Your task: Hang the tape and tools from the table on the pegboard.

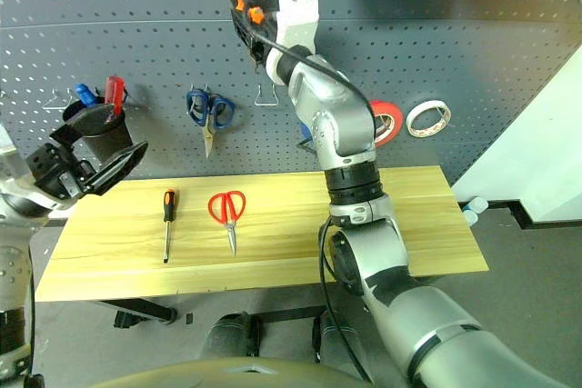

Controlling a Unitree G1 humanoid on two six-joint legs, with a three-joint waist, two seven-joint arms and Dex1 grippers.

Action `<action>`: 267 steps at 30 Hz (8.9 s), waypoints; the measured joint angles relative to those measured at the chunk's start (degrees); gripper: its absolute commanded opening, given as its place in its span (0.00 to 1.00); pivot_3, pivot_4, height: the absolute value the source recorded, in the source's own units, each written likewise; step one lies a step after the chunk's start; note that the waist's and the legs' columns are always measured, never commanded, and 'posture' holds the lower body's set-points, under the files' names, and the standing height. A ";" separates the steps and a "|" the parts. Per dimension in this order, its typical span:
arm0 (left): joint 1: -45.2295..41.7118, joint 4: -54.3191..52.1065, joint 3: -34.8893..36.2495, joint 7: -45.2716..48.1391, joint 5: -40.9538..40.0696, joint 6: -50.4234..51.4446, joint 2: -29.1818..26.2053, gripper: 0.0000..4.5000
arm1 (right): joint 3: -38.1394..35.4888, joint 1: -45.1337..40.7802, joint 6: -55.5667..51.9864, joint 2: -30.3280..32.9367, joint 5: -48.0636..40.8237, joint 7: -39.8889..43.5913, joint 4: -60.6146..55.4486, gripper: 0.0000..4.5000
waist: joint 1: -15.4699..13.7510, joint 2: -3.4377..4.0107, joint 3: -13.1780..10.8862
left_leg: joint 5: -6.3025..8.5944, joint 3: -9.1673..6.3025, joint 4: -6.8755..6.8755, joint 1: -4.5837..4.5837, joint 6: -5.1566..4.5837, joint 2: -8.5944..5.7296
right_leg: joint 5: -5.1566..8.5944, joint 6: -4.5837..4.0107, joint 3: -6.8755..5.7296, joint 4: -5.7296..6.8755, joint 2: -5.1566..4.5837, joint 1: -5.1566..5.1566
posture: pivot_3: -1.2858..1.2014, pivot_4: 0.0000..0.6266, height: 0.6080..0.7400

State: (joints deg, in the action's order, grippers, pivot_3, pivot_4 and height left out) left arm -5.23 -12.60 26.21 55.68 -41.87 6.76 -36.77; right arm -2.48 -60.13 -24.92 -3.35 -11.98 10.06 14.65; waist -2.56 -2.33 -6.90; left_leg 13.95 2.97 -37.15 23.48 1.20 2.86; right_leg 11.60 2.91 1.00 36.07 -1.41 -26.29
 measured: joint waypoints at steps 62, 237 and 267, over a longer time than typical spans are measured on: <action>6.28 3.39 -3.76 -3.68 6.87 0.33 2.09 1.00 | 3.40 23.39 -22.19 20.81 -14.42 21.47 -29.31 0.99 | 0.11 0.05 -0.02 | 0.00 -0.02 -0.01 -0.13 -0.01 0.00 | 0.15 -0.21 0.02 -0.04 -0.03 0.17 | 0.60 0.14 1.00; 15.27 -10.95 -16.06 -26.72 29.62 -4.04 12.49 0.06 | 4.30 19.73 -6.78 42.36 -19.34 64.96 -16.72 1.00 | 0.30 0.57 -2.49 | 0.05 -0.08 -0.15 -0.03 -0.08 -0.12 | 0.00 -0.15 0.03 -0.74 -0.10 0.48 | 0.56 0.09 1.00; -0.31 10.91 -21.03 -30.35 36.21 -15.46 16.37 0.06 | 1.18 20.00 -13.02 42.33 -25.42 57.16 -20.10 1.00 | 0.38 0.55 -0.22 | 0.05 -0.02 -0.19 -0.18 -0.08 -0.10 | -0.11 0.04 0.06 -0.70 -0.07 0.65 | 0.54 0.09 1.00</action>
State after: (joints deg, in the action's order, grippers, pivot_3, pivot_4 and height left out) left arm -5.54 -1.69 5.18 25.33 -5.66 -8.70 -20.40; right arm -1.30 -40.13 -37.95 38.98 -37.40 67.22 -5.44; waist -2.18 -1.78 -7.12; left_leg 14.00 2.95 -37.34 23.30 1.12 2.77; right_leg 11.49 2.96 1.05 35.37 -1.48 -25.64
